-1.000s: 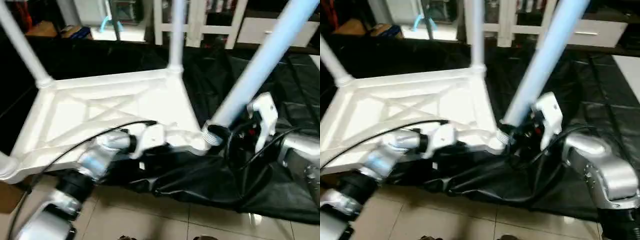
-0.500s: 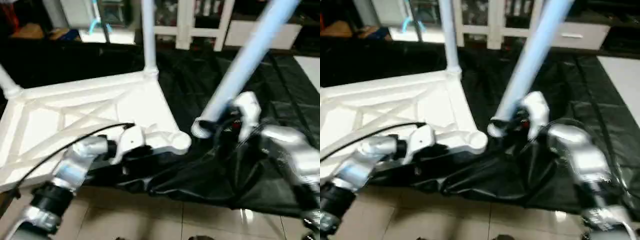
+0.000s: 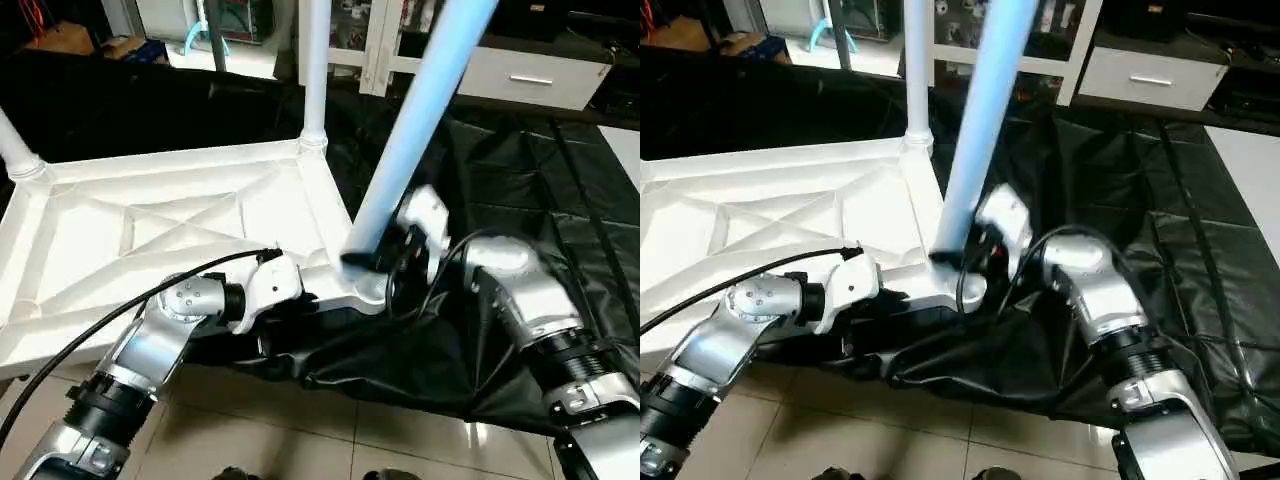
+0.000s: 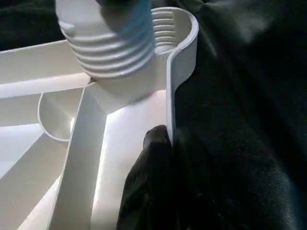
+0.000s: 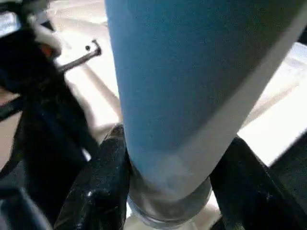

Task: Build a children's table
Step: Insert table leg to table base

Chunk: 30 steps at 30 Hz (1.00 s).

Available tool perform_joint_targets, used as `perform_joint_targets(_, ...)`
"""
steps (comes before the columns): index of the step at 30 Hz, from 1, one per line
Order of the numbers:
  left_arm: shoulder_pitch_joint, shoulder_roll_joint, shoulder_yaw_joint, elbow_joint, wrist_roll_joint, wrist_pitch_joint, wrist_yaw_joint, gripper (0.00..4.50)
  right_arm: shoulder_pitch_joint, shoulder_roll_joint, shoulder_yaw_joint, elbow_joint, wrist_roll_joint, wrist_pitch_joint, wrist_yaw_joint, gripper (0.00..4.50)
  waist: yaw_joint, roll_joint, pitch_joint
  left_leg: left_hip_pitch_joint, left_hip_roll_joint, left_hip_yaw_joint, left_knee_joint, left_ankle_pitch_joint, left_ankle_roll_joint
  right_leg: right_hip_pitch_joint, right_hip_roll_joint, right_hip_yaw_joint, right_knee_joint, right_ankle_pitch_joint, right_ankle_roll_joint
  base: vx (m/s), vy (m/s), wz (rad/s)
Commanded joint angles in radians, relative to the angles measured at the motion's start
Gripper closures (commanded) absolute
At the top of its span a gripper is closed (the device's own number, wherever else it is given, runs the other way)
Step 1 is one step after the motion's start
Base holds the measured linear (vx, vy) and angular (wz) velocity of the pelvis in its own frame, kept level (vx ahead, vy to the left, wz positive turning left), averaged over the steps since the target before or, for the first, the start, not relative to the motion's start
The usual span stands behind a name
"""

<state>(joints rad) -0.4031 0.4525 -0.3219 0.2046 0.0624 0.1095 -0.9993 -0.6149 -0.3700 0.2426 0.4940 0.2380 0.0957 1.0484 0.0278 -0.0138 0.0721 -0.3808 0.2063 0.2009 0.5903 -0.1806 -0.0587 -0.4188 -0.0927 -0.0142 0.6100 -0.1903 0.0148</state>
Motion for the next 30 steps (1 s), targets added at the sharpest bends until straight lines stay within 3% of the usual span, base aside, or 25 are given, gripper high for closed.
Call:
perform_joint_targets(1, 0.034, 0.010, -0.044, 0.011, 0.011, 0.028, -0.025, 4.50, 0.001, -0.018, 0.010, -0.001, -0.026, -0.033, 0.019, 2.59, -0.002, -0.001, -0.057, 0.020, 0.017, -0.001, -0.064, -0.165, 0.069, 0.045, -0.020, 0.018, -0.053, -0.028, -0.274, 0.000, 0.000, 0.00)
perform_joint_targets(10, 0.021, 0.014, -0.060, 0.021, 0.020, 0.019, -0.045, 4.50, 0.012, -0.060, -0.018, -0.015, -0.033, -0.042, 0.047, 2.59, -0.002, 0.003, -0.061, 0.020, 0.015, -0.001, -0.061, -0.145, 0.079, 0.049, -0.017, 0.017, -0.049, 0.029, -0.291, 0.000, 0.000, 0.00)
perform_joint_targets(15, 0.009, 0.018, -0.066, 0.033, 0.021, 0.014, -0.053, 4.50, 0.050, -0.100, -0.015, -0.082, 0.004, 0.051, 0.112, 2.59, 0.001, 0.005, -0.061, 0.022, 0.017, -0.002, -0.062, -0.160, 0.073, 0.050, -0.017, 0.017, -0.049, 0.022, -0.290, 0.000, 0.000, 0.00)
perform_joint_targets(18, 0.006, 0.014, -0.067, 0.035, 0.019, 0.016, -0.058, 4.50, 0.066, -0.114, 0.002, -0.098, -0.004, 0.055, 0.133, 2.59, 0.001, 0.003, -0.061, 0.021, 0.017, -0.002, -0.062, -0.162, 0.074, 0.051, -0.017, 0.017, -0.050, 0.024, -0.291, 0.000, 0.000, 0.00)
perform_joint_targets(25, 0.009, 0.010, -0.076, 0.028, 0.005, 0.010, -0.085, 4.50, 0.045, -0.105, 0.020, -0.040, -0.073, -0.012, 0.094, 2.59, -0.001, 0.006, -0.057, 0.024, 0.018, -0.003, -0.067, -0.210, 0.047, 0.046, -0.019, 0.017, -0.059, -0.064, -0.278, 0.000, 0.000, 0.00)
perform_joint_targets(30, 0.011, 0.010, -0.079, 0.022, 0.003, 0.010, -0.096, 4.50, 0.017, -0.073, 0.024, -0.012, -0.072, -0.001, 0.090, 2.59, -0.007, 0.006, -0.053, 0.023, 0.017, -0.006, -0.073, -0.262, 0.028, 0.045, -0.020, 0.018, -0.066, -0.129, -0.267, 0.000, 0.000, 0.00)
